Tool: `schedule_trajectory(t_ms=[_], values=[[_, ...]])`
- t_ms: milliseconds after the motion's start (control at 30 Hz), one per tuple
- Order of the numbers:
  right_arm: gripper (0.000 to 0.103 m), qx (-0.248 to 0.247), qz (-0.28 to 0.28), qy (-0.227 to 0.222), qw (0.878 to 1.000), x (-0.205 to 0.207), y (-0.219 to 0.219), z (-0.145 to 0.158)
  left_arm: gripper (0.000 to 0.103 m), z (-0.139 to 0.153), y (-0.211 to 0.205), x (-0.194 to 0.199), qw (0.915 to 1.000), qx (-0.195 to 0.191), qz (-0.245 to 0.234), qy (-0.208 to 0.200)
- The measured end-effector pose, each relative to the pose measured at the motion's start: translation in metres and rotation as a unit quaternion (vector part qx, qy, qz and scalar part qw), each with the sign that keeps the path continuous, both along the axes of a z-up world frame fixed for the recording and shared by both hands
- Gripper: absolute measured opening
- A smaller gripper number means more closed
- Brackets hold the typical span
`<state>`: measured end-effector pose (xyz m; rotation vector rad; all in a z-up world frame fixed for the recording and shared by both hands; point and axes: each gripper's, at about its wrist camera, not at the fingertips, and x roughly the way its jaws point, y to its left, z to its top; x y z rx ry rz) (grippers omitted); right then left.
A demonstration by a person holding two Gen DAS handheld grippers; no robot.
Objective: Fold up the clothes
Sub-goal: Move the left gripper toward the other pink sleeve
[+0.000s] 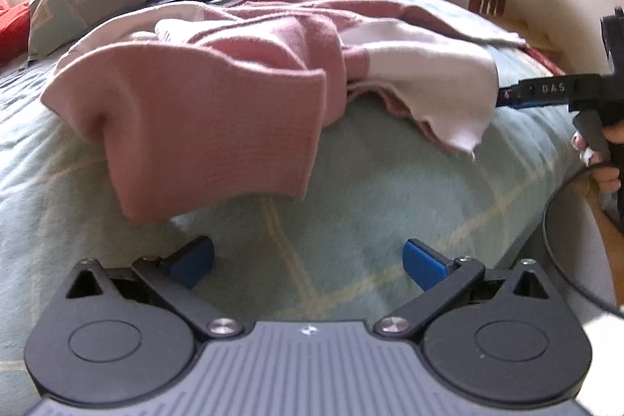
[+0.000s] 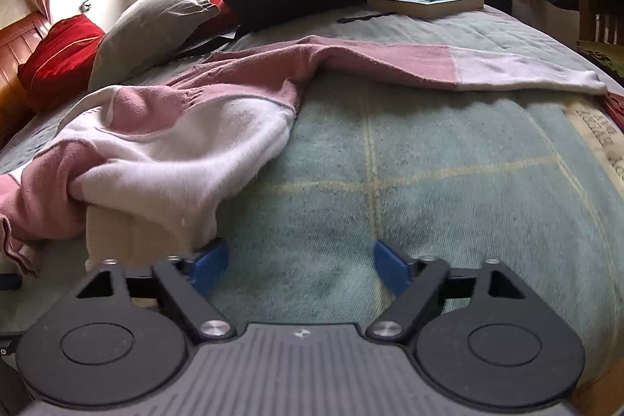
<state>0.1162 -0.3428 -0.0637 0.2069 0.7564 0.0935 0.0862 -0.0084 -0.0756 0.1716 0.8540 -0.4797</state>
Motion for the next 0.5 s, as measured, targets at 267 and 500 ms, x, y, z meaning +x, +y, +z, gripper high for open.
schedule_trajectory(t_ms=[267, 500], values=[[0.103, -0.08, 0.018, 0.014, 0.997, -0.013, 0.027, -0.002, 0.102, 0.02, 0.034, 0.005, 0.9974, 0.012, 0.068, 0.023], [0.103, -0.061, 0.011, 0.017, 0.998, -0.03, 0.024, 0.016, 0.102, 0.084, 0.06, 0.021, 0.9912, -0.051, 0.12, -0.023]])
